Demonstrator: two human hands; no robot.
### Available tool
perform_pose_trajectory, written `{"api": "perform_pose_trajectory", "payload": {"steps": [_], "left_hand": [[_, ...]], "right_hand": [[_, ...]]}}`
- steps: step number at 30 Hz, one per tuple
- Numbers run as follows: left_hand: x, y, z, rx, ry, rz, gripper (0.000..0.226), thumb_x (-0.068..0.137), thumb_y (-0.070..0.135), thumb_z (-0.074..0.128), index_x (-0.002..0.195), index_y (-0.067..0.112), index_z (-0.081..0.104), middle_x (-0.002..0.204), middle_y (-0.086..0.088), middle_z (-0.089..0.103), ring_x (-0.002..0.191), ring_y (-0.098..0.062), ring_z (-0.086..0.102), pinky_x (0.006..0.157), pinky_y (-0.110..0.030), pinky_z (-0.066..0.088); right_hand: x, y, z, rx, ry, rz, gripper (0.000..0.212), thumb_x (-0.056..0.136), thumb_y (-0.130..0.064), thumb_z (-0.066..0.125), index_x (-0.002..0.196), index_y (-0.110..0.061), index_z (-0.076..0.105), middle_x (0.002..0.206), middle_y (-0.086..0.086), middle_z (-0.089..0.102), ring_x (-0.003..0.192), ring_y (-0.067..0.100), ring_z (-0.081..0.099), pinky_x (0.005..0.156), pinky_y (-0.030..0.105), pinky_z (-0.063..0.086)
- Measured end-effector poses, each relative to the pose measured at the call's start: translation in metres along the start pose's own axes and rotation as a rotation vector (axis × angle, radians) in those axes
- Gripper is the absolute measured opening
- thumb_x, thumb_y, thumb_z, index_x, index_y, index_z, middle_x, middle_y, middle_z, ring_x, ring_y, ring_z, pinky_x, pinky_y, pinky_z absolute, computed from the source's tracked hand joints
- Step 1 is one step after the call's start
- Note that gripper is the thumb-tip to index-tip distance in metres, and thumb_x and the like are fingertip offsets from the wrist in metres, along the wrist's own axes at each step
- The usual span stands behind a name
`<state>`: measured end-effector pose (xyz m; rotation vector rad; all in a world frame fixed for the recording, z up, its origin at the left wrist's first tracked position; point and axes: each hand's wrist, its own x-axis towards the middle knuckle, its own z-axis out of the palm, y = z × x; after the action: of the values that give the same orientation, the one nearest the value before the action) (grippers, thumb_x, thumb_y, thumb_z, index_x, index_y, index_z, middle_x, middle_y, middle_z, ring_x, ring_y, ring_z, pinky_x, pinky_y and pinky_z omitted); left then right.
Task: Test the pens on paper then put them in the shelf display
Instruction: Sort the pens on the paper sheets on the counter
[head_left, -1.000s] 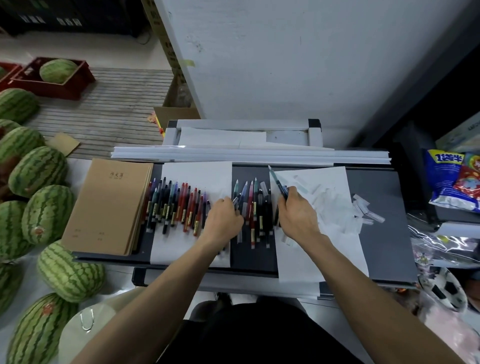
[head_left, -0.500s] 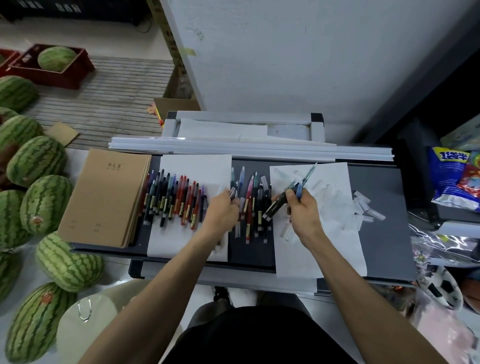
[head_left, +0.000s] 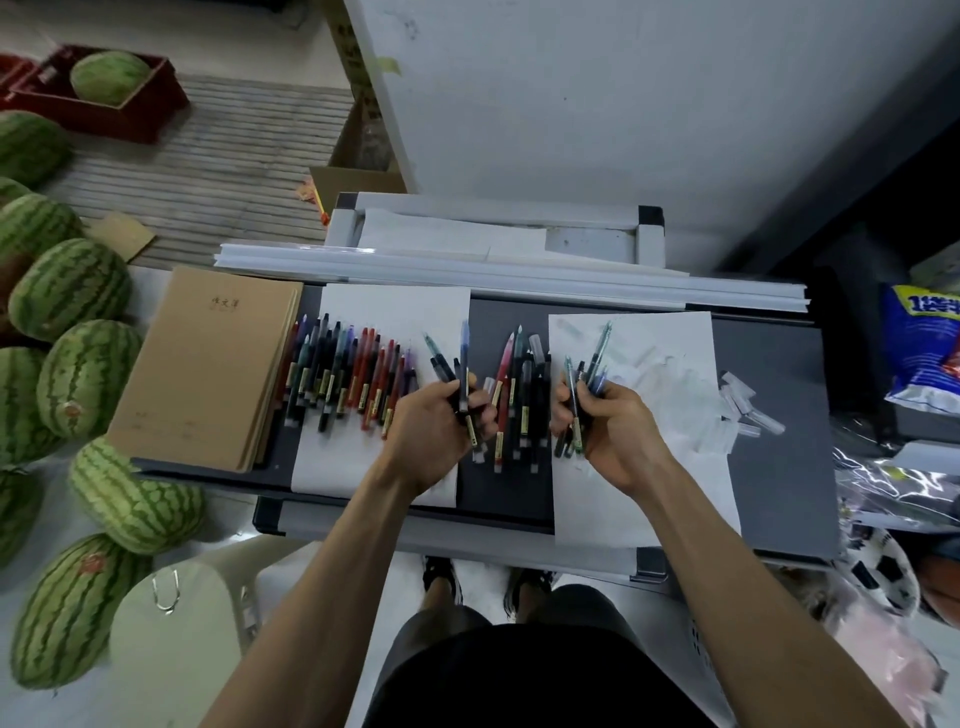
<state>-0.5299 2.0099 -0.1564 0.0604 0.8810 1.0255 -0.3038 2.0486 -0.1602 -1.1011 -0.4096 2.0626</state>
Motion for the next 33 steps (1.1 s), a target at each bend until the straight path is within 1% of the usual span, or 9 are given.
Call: {"api": "perform_pose_trajectory", "payload": {"steps": [3,7,10,14,19,24,27,30,33], "left_hand": [[0.0,-0.005,0.007,0.038,0.073,0.02,0.018,0.091,0.019,0.037,0.085,0.011,0.053,0.07,0.0,0.036,0.058,-0.016,0.034,0.06,-0.03,0.031],[0.006,-0.011,0.013,0.154,0.249,0.099,0.03,0.093,0.023,0.026,0.07,0.018,0.045,0.056,0.007,0.029,0.041,-0.009,0.021,0.043,-0.024,0.021],[0.005,-0.016,0.019,0.22,0.286,0.13,0.028,0.094,0.025,0.026,0.069,0.021,0.039,0.055,0.007,0.024,0.041,-0.01,0.017,0.042,-0.023,0.019],[0.003,-0.028,0.022,0.424,0.246,0.21,0.026,0.092,0.035,0.039,0.069,0.025,0.035,0.061,0.001,0.015,0.049,-0.017,0.01,0.046,-0.028,0.014],[-0.002,-0.049,0.017,0.528,0.148,0.243,0.066,0.094,0.073,0.058,0.068,0.022,0.024,0.059,-0.004,0.016,0.049,-0.019,0.012,0.048,-0.033,0.016],[-0.013,-0.053,0.007,0.547,0.095,0.324,0.048,0.095,0.052,0.072,0.068,0.024,0.045,0.061,-0.001,0.024,0.051,-0.018,0.019,0.05,-0.037,0.019],[-0.019,-0.045,-0.009,0.628,0.234,0.485,0.042,0.102,0.027,0.069,0.065,0.02,0.05,0.055,0.001,0.035,0.046,-0.017,0.031,0.047,-0.029,0.03],[-0.028,-0.03,-0.032,0.711,0.42,0.734,0.043,0.101,0.027,0.067,0.061,0.019,0.053,0.052,-0.004,0.047,0.044,-0.026,0.044,0.046,-0.035,0.04],[-0.029,-0.015,-0.06,0.781,0.54,0.996,0.043,0.099,0.024,0.067,0.058,0.023,0.052,0.049,0.008,0.05,0.042,-0.016,0.048,0.044,-0.031,0.041]], "right_hand": [[0.0,0.004,0.003,0.079,-0.045,0.067,0.028,0.108,-0.005,0.038,0.126,0.002,0.058,0.085,0.004,0.054,0.064,0.017,0.042,0.065,0.031,0.039],[-0.001,0.009,0.004,0.066,-0.026,0.095,0.031,0.11,-0.018,0.036,0.121,-0.004,0.061,0.079,0.0,0.045,0.057,0.012,0.031,0.056,0.027,0.025],[-0.002,0.01,0.008,-0.013,-0.011,0.051,0.031,0.108,-0.04,0.046,0.093,-0.014,0.055,0.069,-0.003,0.032,0.052,0.012,0.02,0.052,0.027,0.017],[-0.004,0.017,0.014,-0.243,0.067,-0.121,0.054,0.103,-0.041,0.061,0.066,-0.021,0.027,0.06,0.001,0.017,0.047,0.014,0.011,0.045,0.023,0.018],[-0.006,0.025,0.026,-0.312,0.23,-0.207,0.057,0.095,-0.033,0.075,0.057,-0.023,0.034,0.052,-0.001,0.024,0.045,0.017,0.017,0.047,0.027,0.02],[-0.008,0.043,0.042,-0.365,0.292,-0.314,0.054,0.096,-0.032,0.074,0.052,-0.028,0.043,0.05,-0.005,0.032,0.044,0.016,0.025,0.044,0.025,0.026],[-0.009,0.064,0.062,-0.388,0.353,-0.417,0.048,0.096,-0.036,0.073,0.056,-0.023,0.049,0.05,-0.001,0.039,0.043,0.016,0.032,0.044,0.026,0.031],[-0.005,0.087,0.087,-0.394,0.414,-0.566,0.047,0.096,-0.037,0.071,0.057,-0.023,0.049,0.05,0.004,0.039,0.043,0.022,0.035,0.044,0.032,0.033],[0.006,0.113,0.104,-0.379,0.455,-0.664,0.053,0.098,-0.032,0.069,0.061,-0.01,0.037,0.052,0.015,0.031,0.044,0.036,0.029,0.041,0.044,0.029]]}}
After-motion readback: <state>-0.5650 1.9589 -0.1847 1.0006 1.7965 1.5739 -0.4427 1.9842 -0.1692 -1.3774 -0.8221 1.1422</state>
